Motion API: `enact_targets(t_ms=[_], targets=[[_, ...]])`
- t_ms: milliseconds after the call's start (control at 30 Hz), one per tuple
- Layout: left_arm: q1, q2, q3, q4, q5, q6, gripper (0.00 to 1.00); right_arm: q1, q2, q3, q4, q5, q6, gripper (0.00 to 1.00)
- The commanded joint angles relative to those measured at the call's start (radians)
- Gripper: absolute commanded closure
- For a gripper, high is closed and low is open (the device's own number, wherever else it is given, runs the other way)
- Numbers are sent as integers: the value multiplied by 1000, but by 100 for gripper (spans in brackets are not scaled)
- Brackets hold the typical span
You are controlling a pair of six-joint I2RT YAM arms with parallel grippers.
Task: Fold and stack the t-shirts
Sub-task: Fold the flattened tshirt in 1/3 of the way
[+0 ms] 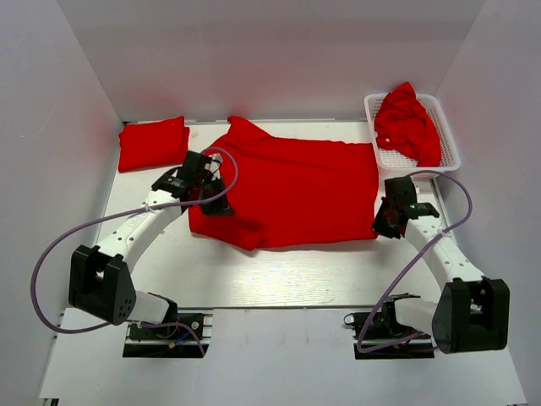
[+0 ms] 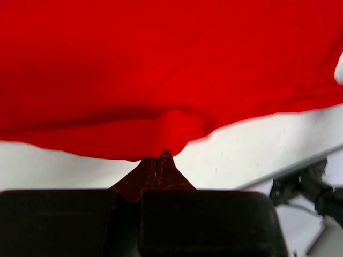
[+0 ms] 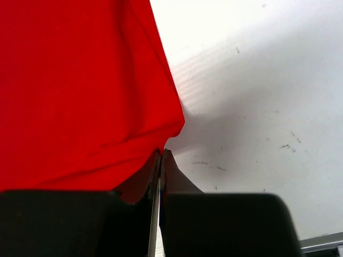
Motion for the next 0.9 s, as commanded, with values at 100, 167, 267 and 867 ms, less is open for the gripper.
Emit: enact_targets(t_ms=[100, 167, 267, 867], targets=[[9, 1, 115, 146, -149, 75, 100, -1, 52, 116, 25, 46, -82, 100], [9, 12, 137, 168, -215, 115, 100, -1, 75, 139, 37, 62, -87, 100], [9, 36, 146, 244, -244, 187, 100, -1, 118, 175, 45, 61, -93, 100], [47, 233, 246, 531, -190, 499, 100, -4, 277, 348, 36, 148, -141, 100]])
